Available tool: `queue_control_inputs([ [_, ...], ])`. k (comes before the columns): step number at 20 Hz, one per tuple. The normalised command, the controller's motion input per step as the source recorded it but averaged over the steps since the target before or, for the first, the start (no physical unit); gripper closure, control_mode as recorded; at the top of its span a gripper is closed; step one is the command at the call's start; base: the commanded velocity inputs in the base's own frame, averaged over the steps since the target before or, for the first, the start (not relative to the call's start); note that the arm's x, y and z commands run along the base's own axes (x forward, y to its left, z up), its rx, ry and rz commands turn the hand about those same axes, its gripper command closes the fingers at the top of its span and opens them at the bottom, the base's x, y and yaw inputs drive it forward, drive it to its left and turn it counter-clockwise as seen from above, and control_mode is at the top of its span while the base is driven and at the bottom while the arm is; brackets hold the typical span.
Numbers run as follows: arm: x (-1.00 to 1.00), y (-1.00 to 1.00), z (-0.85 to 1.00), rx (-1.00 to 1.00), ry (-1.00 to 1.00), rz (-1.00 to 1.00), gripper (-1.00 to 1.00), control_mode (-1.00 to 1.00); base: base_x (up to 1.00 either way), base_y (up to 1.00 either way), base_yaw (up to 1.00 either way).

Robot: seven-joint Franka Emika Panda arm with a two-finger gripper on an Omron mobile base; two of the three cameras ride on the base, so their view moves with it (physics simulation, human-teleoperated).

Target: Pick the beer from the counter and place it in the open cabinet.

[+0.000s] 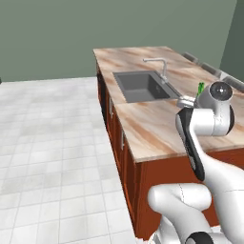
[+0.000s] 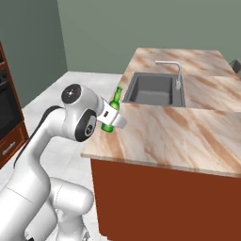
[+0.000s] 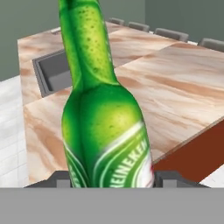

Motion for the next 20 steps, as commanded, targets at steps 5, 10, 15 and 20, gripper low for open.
queue_control_inputs([
  [5,0.0,0.0,0.0,0.0,0.0,0.0,1.0,1.0,-0.17,-0.03,-0.05],
  [10,0.0,0.0,0.0,0.0,0.0,0.0,1.0,1.0,0.03,0.05,0.25],
  [15,0.0,0.0,0.0,0.0,0.0,0.0,1.0,1.0,-0.14,0.0,0.89],
  [20,0.0,0.0,0.0,0.0,0.0,0.0,1.0,1.0,-0.24,0.0,0.97],
])
